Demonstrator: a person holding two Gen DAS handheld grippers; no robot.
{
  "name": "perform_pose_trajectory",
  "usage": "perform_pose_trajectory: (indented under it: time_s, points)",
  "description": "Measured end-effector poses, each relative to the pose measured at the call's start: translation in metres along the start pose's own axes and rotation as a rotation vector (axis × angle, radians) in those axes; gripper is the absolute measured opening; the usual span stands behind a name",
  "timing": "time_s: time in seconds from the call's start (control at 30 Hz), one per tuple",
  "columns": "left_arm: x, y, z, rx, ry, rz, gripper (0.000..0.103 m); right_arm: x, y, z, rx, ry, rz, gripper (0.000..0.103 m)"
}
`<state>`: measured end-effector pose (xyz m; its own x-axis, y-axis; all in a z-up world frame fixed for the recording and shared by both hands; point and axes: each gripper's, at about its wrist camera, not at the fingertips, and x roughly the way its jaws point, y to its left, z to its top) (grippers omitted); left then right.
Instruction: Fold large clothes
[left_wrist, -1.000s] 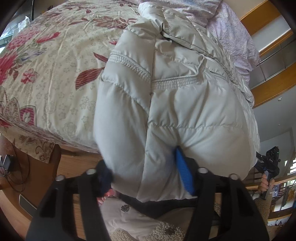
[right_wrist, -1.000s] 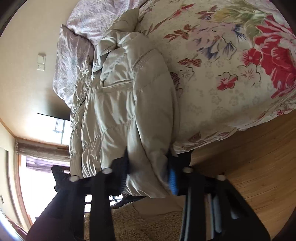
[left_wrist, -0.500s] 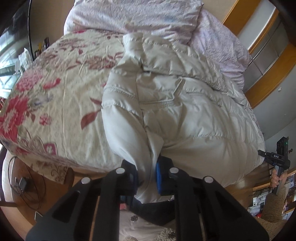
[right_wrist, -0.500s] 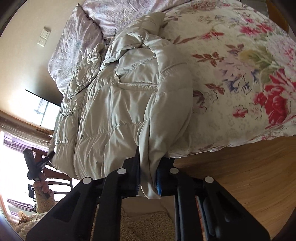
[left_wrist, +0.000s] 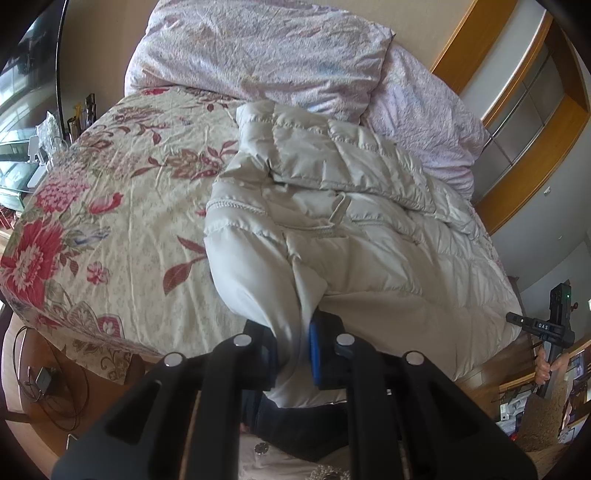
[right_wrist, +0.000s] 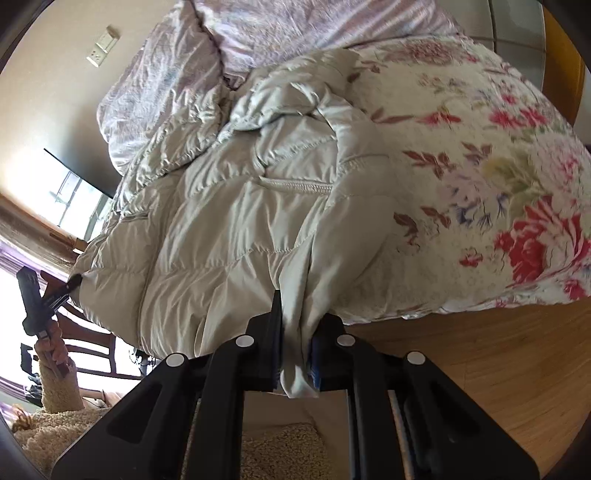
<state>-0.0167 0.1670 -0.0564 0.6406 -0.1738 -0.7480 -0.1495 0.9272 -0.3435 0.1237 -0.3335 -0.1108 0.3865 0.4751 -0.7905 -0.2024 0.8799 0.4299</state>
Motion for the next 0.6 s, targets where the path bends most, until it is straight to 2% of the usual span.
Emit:
perform_pose_trajectory:
  time_s: [0.23, 0.6]
  points:
    - [-0.013, -0.005, 0.02, -0.004, -0.051, -0.02, 0.012, -0.024, 0.012, 0.01, -0.046, -0.097, -0.023, 0.012]
    - [-0.021, -0.018, 0.063, -0.005, -0.15, -0.034, 0.012, -0.035, 0.048, 0.051, -0.136, -0.262, -0.149, 0.011]
